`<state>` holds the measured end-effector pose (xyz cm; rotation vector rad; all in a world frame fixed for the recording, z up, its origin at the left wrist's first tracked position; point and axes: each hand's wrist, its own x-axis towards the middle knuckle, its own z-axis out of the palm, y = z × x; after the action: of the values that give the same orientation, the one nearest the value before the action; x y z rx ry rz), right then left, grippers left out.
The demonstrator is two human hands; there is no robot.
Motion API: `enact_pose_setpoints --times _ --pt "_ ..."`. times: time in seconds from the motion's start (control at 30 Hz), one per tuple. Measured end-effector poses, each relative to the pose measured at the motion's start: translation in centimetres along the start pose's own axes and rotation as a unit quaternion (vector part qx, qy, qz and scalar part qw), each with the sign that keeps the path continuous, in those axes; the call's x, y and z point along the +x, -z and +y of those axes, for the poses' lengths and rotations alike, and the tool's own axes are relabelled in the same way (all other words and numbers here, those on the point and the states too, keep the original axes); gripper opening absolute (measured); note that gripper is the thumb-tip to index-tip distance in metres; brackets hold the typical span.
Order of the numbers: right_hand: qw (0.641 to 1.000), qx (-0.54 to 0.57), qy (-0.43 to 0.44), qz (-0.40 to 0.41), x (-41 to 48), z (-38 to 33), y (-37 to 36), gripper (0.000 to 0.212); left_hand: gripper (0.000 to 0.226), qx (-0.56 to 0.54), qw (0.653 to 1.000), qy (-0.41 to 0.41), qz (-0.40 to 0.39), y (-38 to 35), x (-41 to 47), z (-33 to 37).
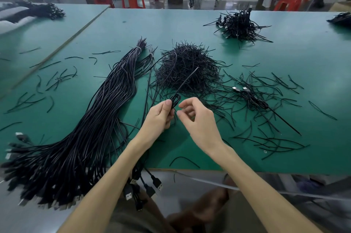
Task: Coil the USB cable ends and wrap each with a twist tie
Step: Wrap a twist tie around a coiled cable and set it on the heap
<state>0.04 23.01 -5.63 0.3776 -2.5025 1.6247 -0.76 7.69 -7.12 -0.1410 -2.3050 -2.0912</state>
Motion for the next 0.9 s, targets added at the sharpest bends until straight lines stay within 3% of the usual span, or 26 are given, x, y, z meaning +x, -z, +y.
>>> enact_pose_setpoints --times 0.13,0.3,0.5,0.63,0.77,0.9 --pt "0.986 0.134 -0.087 -0.05 0.5 -0.6 0.7 0.019 0.041 -0.008 1.0 0.0 -0.009 0.0 -0.2 0.2" --pt "0.991 0.111 -0.058 -0.054 1.2 -0.7 1.1 0.041 0.038 -0.016 0.999 0.009 -0.036 0.0 -0.3 0.2" --pt "0.977 0.16 -0.055 -0.131 2.1 -0.5 1.4 0.034 0.04 -0.041 0.997 0.024 -0.058 0.2 -0.7 0.3" --pt "0.978 0.139 -0.039 -0.149 2.0 -0.9 1.7 0.05 0.04 -0.05 0.996 0.025 -0.071 0.2 -0.7 0.4" --pt "0.981 0.097 -0.04 -0.163 2.0 -0.6 1.8 0.037 0.042 -0.057 0.996 0.028 -0.07 0.2 -0.7 0.2" --pt "0.986 0.066 -0.034 -0.151 1.7 0.0 1.8 0.039 0.034 -0.079 0.993 0.03 -0.078 0.4 -0.8 0.1"
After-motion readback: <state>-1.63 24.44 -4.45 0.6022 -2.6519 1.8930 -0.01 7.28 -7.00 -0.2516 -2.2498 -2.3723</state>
